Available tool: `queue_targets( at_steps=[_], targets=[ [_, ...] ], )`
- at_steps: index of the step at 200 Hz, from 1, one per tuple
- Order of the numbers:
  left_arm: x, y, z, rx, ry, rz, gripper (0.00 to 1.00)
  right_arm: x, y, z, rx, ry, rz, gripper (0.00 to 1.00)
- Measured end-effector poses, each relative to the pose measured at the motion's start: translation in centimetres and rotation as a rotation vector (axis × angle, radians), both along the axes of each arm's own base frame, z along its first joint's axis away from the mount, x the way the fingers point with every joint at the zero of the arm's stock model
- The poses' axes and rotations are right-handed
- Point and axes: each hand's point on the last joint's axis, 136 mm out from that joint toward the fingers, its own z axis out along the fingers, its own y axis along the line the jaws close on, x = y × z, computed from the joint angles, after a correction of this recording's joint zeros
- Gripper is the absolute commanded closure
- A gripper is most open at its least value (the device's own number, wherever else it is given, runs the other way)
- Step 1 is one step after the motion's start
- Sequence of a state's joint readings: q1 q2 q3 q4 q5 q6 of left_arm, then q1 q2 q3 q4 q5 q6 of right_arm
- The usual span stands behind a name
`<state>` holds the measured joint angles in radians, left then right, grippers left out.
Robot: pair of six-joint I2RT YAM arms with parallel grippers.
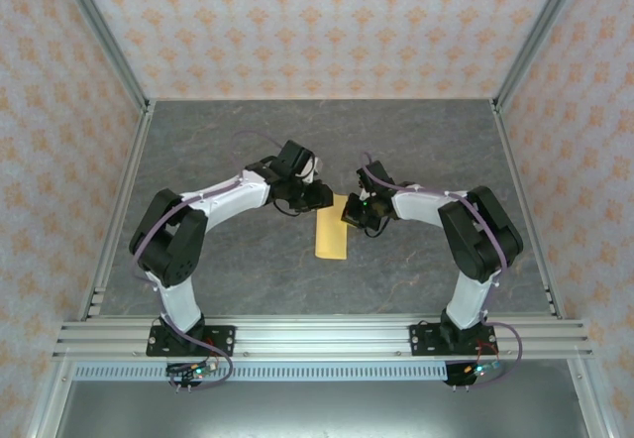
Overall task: Fold a paper plane with a square sheet of paper (fold left side to right side)
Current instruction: Hold the square sheet of paper at the center of the table, then first fold the square sheet of paper in half at the center of the table.
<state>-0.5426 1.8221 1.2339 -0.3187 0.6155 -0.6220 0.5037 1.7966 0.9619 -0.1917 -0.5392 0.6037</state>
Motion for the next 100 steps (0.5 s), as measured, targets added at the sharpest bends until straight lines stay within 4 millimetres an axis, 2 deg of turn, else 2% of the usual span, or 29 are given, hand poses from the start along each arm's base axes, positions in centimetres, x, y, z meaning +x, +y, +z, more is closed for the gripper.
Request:
queue_targets(
  at_steps=[37,100],
  targets=[
    [-0.3,-0.5,-2.4,-0.006,0.057,-0.012,0.8,0.0,0.0,0.0,-0.003,0.002,0.003,1.0],
    [-0.8,0.5,-6.2,0.067,0.116,-0.002,0.82,0.0,0.0,0.0,-0.012,0.006,0.015,1.0]
  ],
)
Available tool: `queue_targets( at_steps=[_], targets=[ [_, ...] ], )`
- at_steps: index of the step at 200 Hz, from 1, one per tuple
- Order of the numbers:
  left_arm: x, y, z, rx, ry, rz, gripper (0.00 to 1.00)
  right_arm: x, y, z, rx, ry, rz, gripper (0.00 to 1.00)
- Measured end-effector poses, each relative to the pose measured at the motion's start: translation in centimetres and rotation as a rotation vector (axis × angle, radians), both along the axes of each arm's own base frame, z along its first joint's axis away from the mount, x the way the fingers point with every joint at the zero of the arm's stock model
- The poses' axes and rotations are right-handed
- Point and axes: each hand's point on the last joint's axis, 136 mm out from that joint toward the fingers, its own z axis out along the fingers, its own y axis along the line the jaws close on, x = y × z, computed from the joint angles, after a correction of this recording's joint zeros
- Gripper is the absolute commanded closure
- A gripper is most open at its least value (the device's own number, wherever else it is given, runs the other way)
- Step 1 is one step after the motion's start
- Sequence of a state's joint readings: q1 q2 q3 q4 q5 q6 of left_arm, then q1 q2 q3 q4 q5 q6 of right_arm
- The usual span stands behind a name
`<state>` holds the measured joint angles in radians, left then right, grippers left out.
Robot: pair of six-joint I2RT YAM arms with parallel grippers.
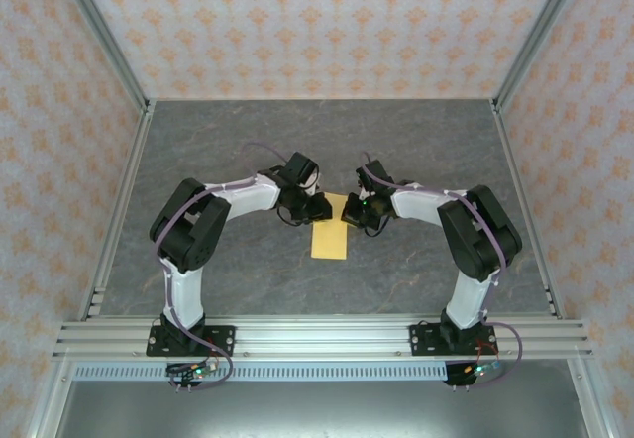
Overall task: Fold a paper plane with a square sheet of paper (fold left side to right side)
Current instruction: First fold the square sheet of paper in half at the center of the table.
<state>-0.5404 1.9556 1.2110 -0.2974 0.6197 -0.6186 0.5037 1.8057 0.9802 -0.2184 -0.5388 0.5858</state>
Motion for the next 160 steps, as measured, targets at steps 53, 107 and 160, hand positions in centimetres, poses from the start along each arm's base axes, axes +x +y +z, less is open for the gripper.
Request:
queue_targets(
  at_steps=[53,107,160],
  targets=[
    [-0.2,1.0,-1.2,0.005,0.015,0.002,0.82,0.0,0.0,0.0,-0.009,0.0,0.012,1.0],
    [-0.4,3.0,-1.1,-0.007,0.012,0.027,0.83,0.0,-0.1,0.0,-0.015,-0.002,0.02,1.0],
    [0.0,5.6,0.0,-0.017,-0.002,0.084,0.86,0.0,-0.1,0.0,-0.014,-0.003,0.021,1.0]
  ],
)
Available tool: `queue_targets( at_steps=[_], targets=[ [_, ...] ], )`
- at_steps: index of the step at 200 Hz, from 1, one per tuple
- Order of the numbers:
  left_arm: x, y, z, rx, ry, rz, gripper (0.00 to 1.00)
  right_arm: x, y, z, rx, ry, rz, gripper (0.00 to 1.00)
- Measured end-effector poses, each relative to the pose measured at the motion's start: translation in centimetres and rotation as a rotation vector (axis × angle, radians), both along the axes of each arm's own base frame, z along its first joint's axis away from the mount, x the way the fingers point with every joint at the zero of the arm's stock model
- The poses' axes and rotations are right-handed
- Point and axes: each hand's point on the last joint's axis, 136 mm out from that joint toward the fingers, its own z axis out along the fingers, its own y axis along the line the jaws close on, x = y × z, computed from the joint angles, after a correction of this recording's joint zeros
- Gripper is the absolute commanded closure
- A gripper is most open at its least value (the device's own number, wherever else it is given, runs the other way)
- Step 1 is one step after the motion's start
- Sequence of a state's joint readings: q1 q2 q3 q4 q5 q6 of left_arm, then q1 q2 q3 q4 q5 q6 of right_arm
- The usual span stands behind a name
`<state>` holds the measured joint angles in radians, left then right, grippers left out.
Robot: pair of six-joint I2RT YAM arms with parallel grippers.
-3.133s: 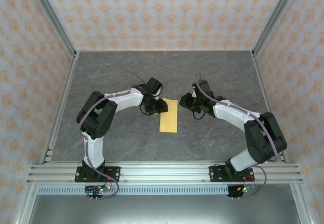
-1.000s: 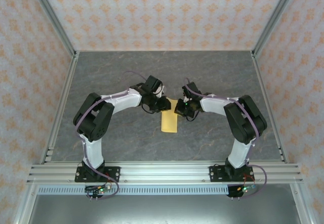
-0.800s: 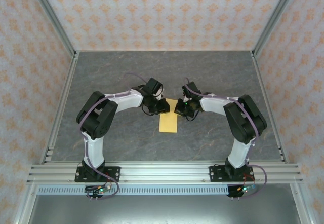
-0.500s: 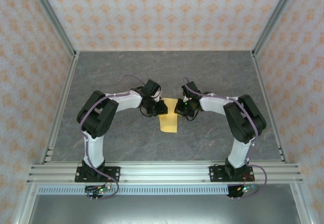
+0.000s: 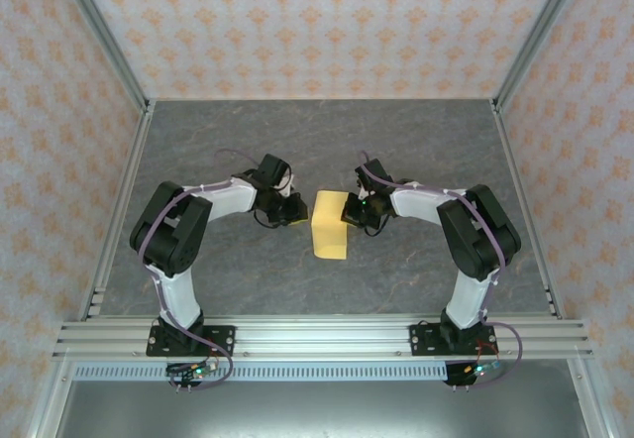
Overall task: Fold a paper plane with a square sheet of paper (fold left side to right side)
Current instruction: First fold the square sheet of paper in half at the center of the table, then hold the square sheet of paper at the center of the table.
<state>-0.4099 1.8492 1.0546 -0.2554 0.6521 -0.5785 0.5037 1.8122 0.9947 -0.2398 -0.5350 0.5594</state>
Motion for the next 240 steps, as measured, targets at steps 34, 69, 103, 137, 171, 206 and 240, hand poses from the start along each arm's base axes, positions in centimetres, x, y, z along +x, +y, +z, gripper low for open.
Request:
queue_targets(
  at_steps=[34,69,103,137,171,206,240],
  targets=[
    [0.9,-2.0,1.9,-0.087,-0.05,-0.014,0.86,0.0,0.0,0.0,0.0,0.002,0.0,1.0],
    [2.1,-4.3,2.4,-0.126,-0.079,-0.037,0.86,0.0,0.0,0.0,0.0,0.002,0.0,1.0],
    [2.3,-4.7,-0.4,-0.109,-0.03,-0.03,0.86,0.0,0.0,0.0,-0.001,0.001,0.001,1.0],
    [2.3,-4.6,-1.0,-0.101,-0.016,-0.023,0.86,0.0,0.1,0.0,0.002,0.0,0.002,1.0],
    [2.3,-4.5,-1.1,-0.092,-0.018,-0.02,0.86,0.0,0.2,0.3,0.02,-0.022,0.004,1.0],
    [2.3,-4.4,-1.2,-0.09,-0.021,-0.018,0.87,0.3,0.3,1.0,0.028,-0.046,0.013,1.0],
    [2.3,-4.4,-1.2,-0.087,-0.022,-0.017,0.87,2.3,1.5,3.4,0.073,-0.111,0.017,1.0]
  ],
)
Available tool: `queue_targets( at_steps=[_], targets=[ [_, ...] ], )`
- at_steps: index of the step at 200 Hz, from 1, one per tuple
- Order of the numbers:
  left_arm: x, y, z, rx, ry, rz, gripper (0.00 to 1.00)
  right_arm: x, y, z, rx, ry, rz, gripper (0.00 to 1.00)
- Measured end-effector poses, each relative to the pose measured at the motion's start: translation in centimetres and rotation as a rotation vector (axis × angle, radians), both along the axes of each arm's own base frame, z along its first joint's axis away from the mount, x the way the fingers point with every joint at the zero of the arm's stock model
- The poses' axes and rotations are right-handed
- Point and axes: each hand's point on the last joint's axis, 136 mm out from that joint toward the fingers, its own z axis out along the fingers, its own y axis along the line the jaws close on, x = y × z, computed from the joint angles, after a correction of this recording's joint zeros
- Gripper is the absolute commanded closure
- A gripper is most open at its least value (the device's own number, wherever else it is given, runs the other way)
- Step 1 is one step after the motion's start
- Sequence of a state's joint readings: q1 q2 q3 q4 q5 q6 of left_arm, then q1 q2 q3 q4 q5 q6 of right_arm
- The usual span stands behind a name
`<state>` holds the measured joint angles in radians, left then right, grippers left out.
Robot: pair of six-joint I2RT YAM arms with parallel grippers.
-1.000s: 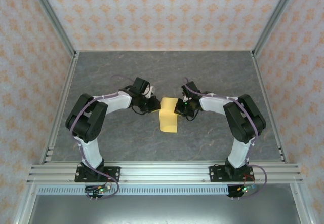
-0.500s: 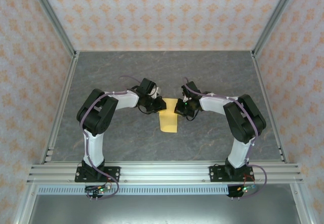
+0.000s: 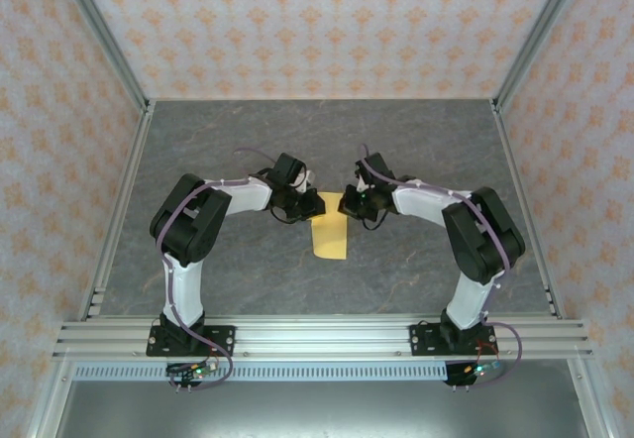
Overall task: Fold a paper plane with a square sheet of paper (fold left side to right side)
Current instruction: Hold the square sheet of paper at the center of the table.
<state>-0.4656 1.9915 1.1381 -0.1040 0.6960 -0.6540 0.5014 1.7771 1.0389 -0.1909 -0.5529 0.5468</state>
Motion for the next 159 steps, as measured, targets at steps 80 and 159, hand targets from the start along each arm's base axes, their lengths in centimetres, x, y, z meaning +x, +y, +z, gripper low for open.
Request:
queue_targets(
  at_steps=[80,159],
  targets=[
    [0.0,0.0,0.0,0.019,-0.005,0.002,0.87,3.3,2.4,-1.4,0.036,-0.008,0.015,1.0],
    [-0.5,-0.2,0.3,0.03,-0.017,-0.003,0.84,3.6,2.3,-3.0,-0.021,0.056,0.01,1.0]
  ],
)
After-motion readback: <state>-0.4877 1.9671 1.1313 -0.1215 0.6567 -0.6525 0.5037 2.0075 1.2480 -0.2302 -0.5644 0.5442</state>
